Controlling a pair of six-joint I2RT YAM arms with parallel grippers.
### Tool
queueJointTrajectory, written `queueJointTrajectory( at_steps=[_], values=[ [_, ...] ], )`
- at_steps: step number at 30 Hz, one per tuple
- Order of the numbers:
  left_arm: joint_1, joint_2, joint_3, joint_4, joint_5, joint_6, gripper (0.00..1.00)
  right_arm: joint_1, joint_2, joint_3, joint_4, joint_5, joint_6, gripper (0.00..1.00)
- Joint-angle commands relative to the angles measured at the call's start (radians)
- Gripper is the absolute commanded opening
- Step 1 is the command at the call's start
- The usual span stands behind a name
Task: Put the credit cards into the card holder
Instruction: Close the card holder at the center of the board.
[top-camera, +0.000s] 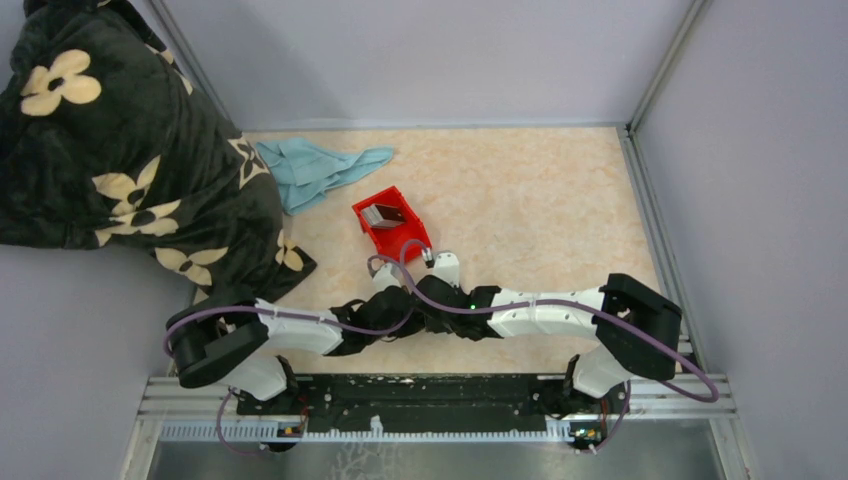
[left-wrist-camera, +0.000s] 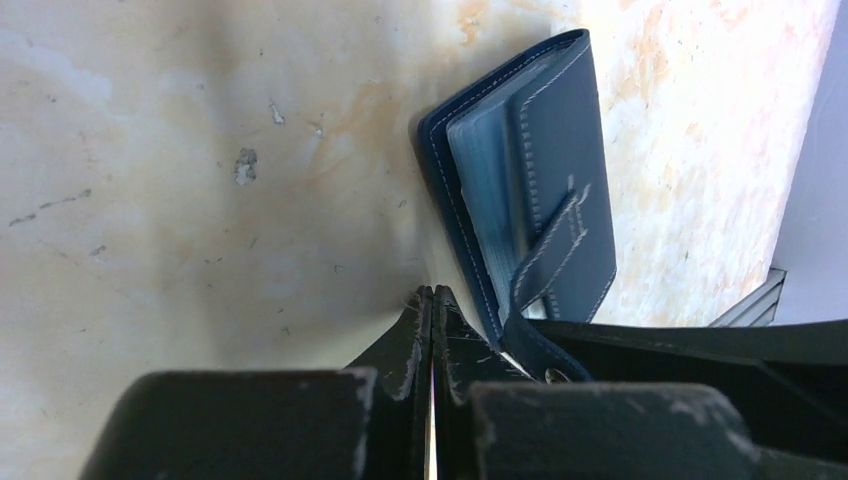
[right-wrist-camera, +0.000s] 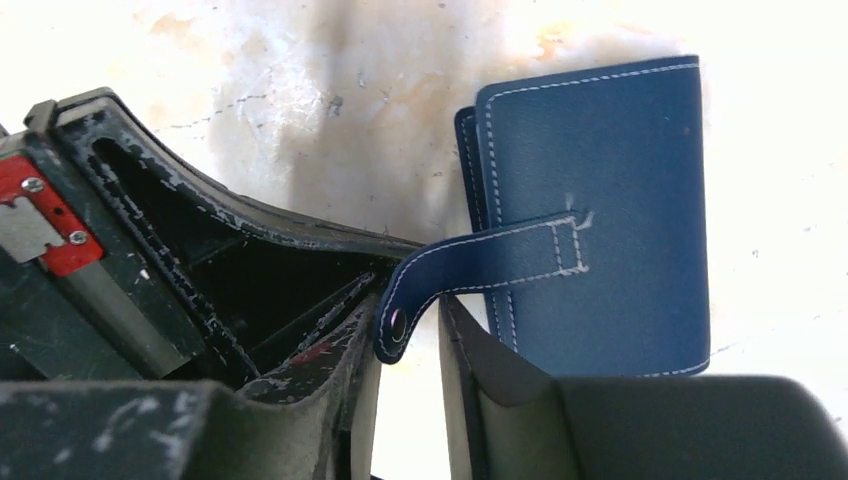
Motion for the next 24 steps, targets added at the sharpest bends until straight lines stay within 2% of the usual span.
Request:
queueJointTrajectory(
  at_steps=[1,3,6,19,24],
  values=[
    [-0.009,0.039,-0.072,-0.338,-0.008,0.022,0.00,0.016,-0.027,-0.003,0.057,-0.023,-0.013,0.33],
    [-0.009,0.033,-0.070,-0.356,-0.014,0.018,0.00,0.019,-0.037,0.002,0.058,-0.042,-0.026,0.42],
    [-0.009,0.021,-0.065,-0.377,-0.019,0.014,0.00,0.025,-0.037,0.021,0.050,-0.058,-0.041,0.46],
    [-0.009,-0.065,-0.071,-0.483,-0.052,-0.019,0.00,0.096,-0.086,0.104,-0.001,-0.071,-0.068,0.49],
    [-0.009,-0.124,-0.077,-0.537,-0.071,-0.032,0.00,0.130,-0.177,0.111,-0.034,-0.026,-0.062,0.49]
  ],
)
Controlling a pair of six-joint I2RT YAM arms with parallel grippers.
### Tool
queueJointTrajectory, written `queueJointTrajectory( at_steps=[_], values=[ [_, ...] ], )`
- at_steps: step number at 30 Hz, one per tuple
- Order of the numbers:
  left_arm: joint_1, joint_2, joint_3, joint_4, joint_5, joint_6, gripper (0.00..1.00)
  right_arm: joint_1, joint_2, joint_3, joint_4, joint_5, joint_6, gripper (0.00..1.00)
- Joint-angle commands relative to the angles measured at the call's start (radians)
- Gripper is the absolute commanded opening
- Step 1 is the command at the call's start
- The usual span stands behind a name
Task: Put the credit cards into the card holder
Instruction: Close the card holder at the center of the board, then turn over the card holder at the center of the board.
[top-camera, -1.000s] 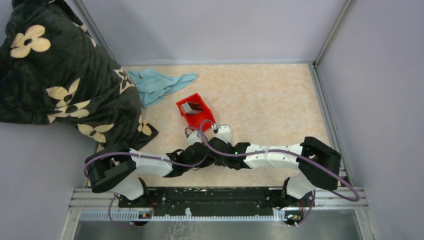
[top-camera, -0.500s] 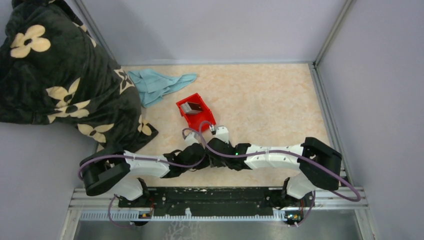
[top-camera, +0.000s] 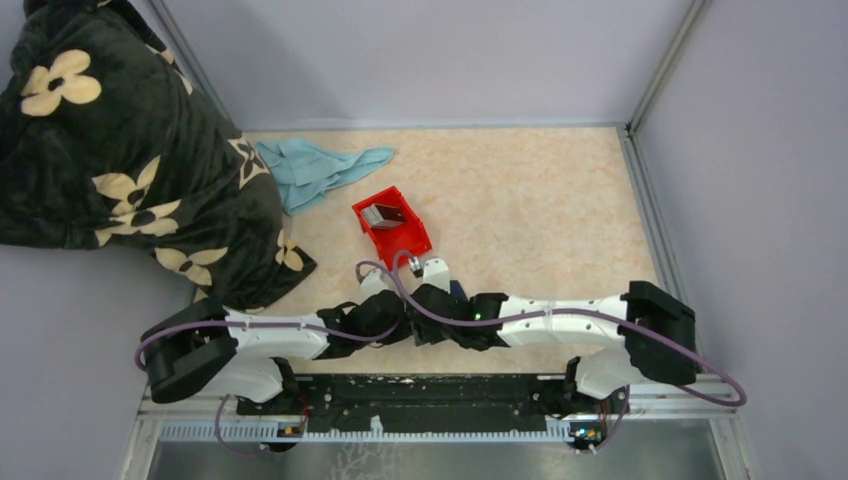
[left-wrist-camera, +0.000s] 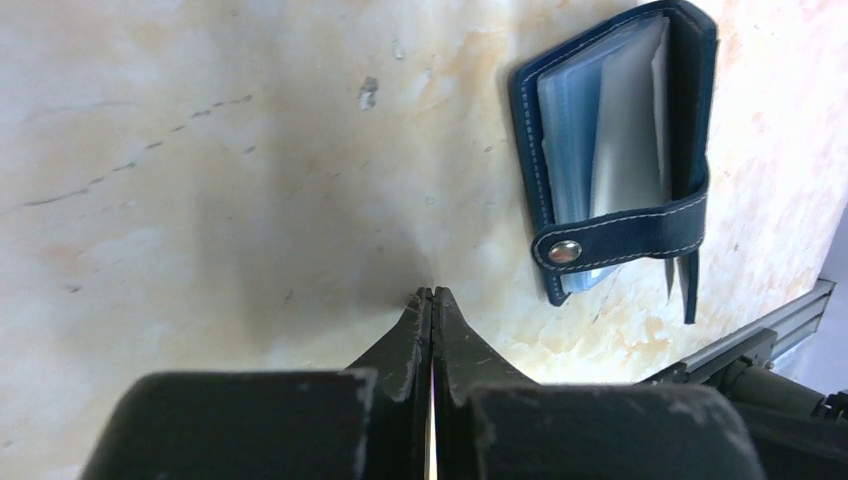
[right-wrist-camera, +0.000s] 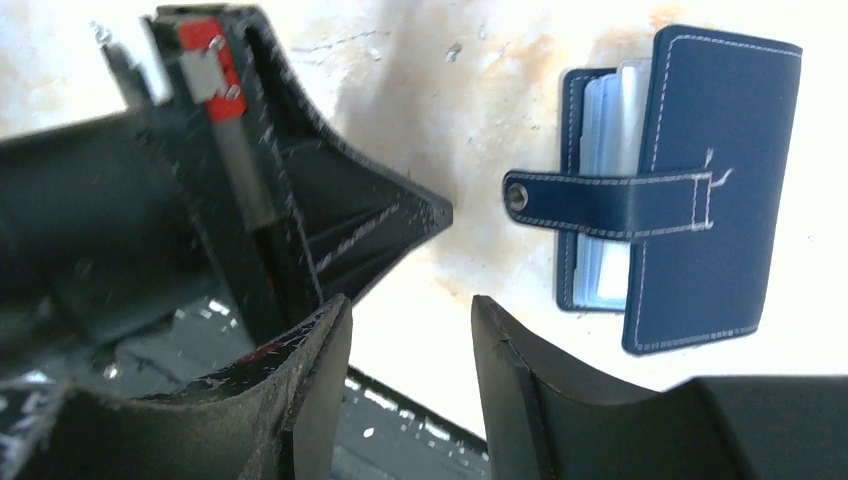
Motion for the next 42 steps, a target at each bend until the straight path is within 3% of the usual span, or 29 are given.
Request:
queueJointTrajectory(
  at_steps=[1,6,11,19,25,42],
  values=[
    [-0.003,-0.001,-0.060,-0.326,-0.051,0.015,0.00,0.044,-0.138,0.063,-0.001,0.029,0.004,0.49],
    [-0.003,-0.022,-0.040,-0.360,-0.063,0.024,0.00,0.022,-0.254,0.036,-0.067,0.138,0.017,0.52],
    [-0.003,0.000,-0.024,-0.364,-0.055,0.031,0.00,-0.108,-0.324,-0.055,-0.042,0.105,0.023,0.54],
    [-0.004,-0.004,-0.025,-0.361,-0.045,0.031,0.00,-0.361,-0.358,-0.240,0.113,-0.095,0.003,0.60],
    [-0.004,0.002,-0.037,-0.348,-0.037,0.033,0.00,-0.484,-0.325,-0.359,0.298,-0.278,0.009,0.61],
    [-0.004,0.026,-0.054,-0.302,-0.031,0.042,0.00,-0.523,-0.137,-0.493,0.534,-0.462,0.082,0.63]
  ],
)
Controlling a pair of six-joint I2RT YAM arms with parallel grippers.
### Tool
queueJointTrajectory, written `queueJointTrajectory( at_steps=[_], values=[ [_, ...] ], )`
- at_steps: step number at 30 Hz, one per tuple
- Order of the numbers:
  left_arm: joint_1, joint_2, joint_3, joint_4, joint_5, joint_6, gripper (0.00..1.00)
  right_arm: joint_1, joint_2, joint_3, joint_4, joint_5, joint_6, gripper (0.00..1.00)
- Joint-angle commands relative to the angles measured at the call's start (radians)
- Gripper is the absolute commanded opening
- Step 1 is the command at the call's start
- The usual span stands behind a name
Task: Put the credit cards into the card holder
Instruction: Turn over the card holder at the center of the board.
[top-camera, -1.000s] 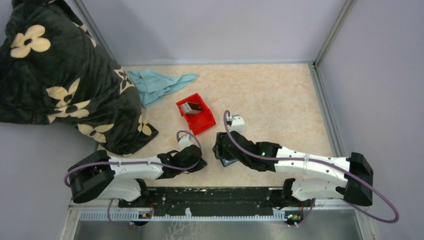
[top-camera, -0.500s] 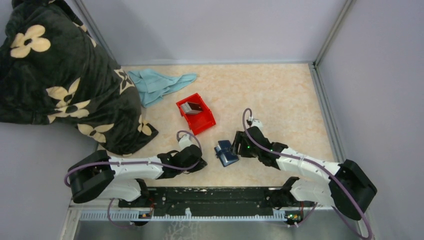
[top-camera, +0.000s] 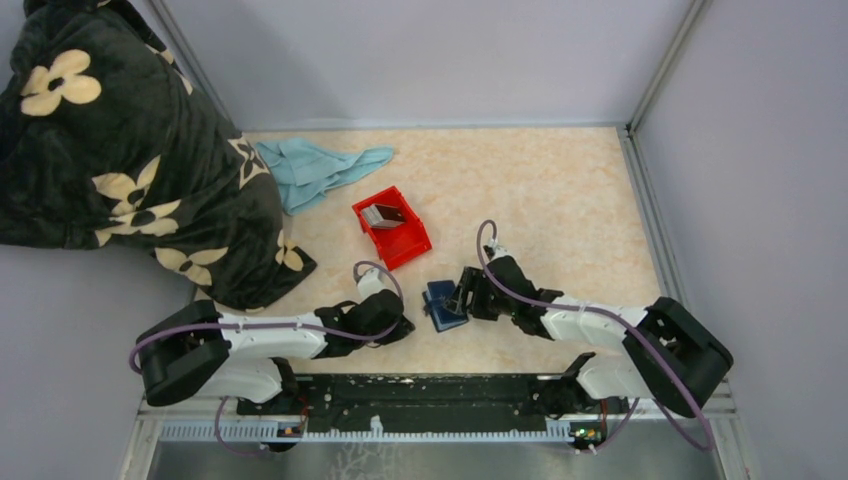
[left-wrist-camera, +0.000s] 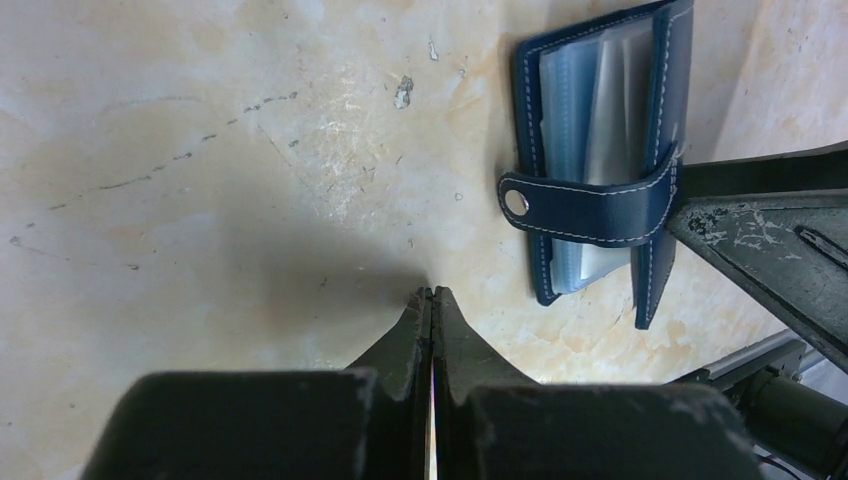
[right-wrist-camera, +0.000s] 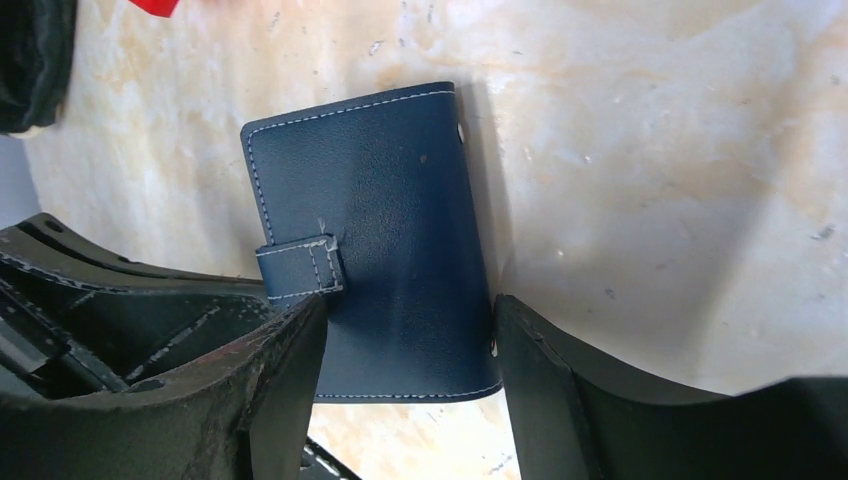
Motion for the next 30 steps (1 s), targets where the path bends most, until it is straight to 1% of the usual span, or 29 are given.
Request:
queueJointTrajectory(
  at_steps=[1,8,15,20,25,30],
  values=[
    [-0.004,0.067,-0.073,-0.175,-0.006,0.040,0.00,-0.006,0.056,-0.027,0.056,-0.041,0.014,0.63],
    [-0.003,0.094,-0.080,-0.148,-0.003,0.049,0.00,-0.006,0.113,-0.061,0.110,-0.070,0.041,0.62],
    [-0.003,0.133,-0.021,-0.166,-0.017,0.085,0.00,-0.006,0.170,-0.062,0.135,-0.085,0.045,0.59],
    [-0.001,0.209,0.032,-0.197,-0.031,0.107,0.00,-0.003,0.205,-0.055,0.158,-0.106,0.043,0.58],
    [-0.001,0.250,0.012,-0.159,-0.005,0.098,0.00,0.001,0.235,-0.067,0.222,-0.133,0.051,0.57],
    [-0.001,0.252,-0.004,-0.150,-0.003,0.092,0.00,0.002,0.267,-0.080,0.296,-0.155,0.063,0.52]
  ],
)
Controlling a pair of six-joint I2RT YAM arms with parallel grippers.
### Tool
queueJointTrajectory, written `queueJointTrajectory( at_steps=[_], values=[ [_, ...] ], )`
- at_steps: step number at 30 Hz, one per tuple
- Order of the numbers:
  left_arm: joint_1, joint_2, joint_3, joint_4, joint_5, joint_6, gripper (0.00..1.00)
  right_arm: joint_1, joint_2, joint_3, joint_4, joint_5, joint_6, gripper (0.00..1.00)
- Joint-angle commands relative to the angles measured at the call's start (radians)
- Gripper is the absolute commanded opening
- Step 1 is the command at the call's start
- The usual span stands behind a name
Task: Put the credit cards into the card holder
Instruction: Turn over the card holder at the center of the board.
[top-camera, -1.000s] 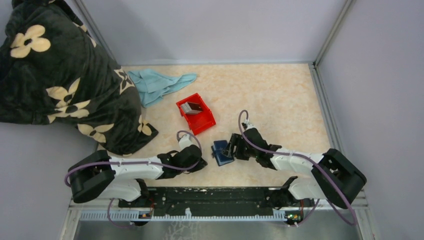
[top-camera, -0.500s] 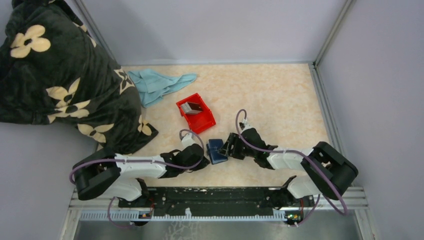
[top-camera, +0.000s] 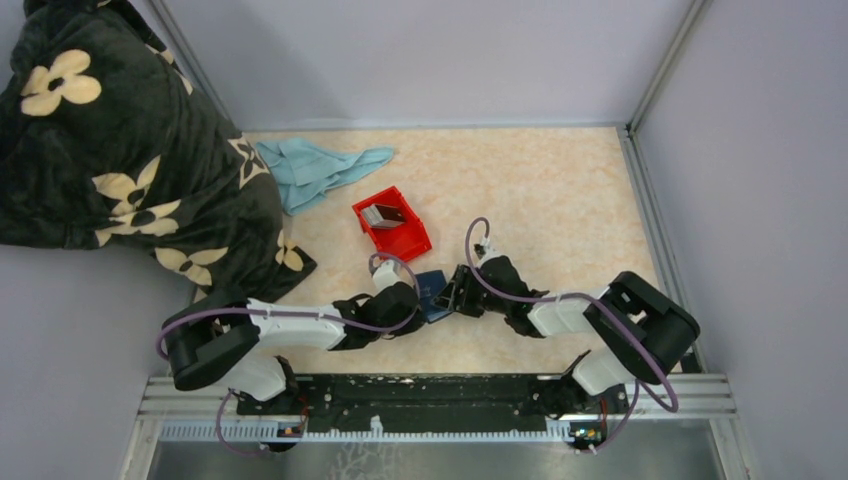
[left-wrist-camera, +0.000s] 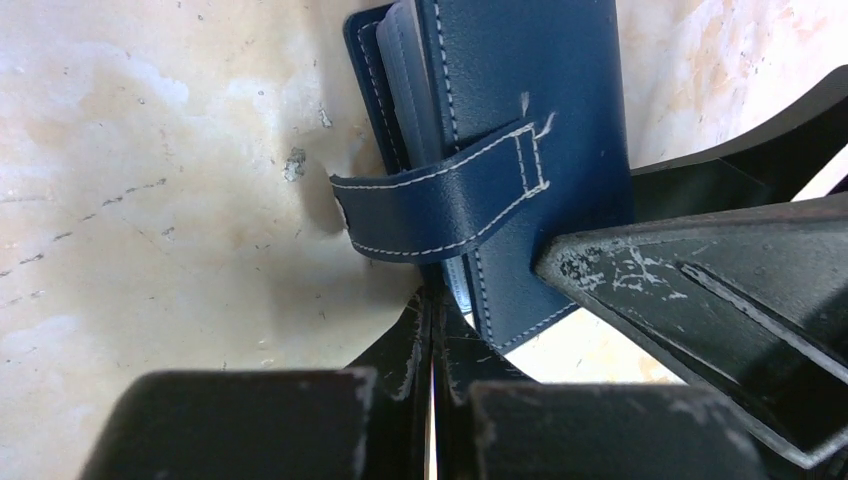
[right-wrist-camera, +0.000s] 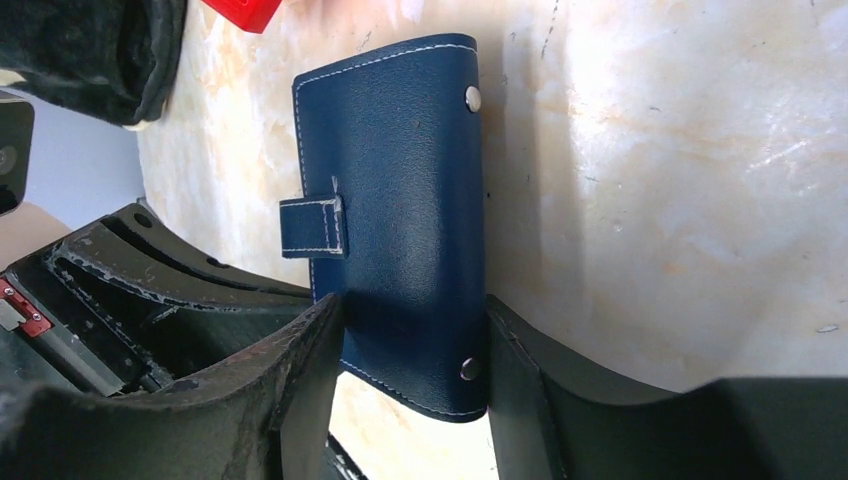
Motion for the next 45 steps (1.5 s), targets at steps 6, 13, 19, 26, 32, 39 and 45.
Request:
queueJointTrajectory(
  at_steps=[6,13,19,26,32,39,45],
  values=[
    [-0.003,0.082,-0.091,-0.268,0.002,0.043,0.00,0.007,0.001,-0.067,-0.021,-0.002,-0.003,0.28],
    [-0.002,-0.094,-0.108,-0.381,-0.026,0.017,0.00,0.007,-0.193,0.059,-0.281,0.124,-0.126,0.01],
    [-0.003,-0.229,-0.099,-0.467,-0.050,0.011,0.00,0.011,-0.348,0.275,-0.655,0.316,-0.280,0.00],
    [-0.003,-0.232,-0.088,-0.454,-0.037,0.016,0.00,0.152,-0.284,0.487,-1.012,0.637,-0.330,0.00],
    [-0.003,-0.245,-0.076,-0.467,-0.059,0.021,0.00,0.339,-0.006,0.658,-1.274,0.972,-0.227,0.00],
    [-0.003,-0.318,-0.132,-0.486,-0.064,-0.017,0.00,0.444,0.255,0.795,-1.453,1.106,-0.096,0.00],
    [-0.002,-0.377,-0.171,-0.508,-0.075,-0.045,0.00,0.501,0.350,0.832,-1.403,1.055,-0.097,0.10]
  ],
)
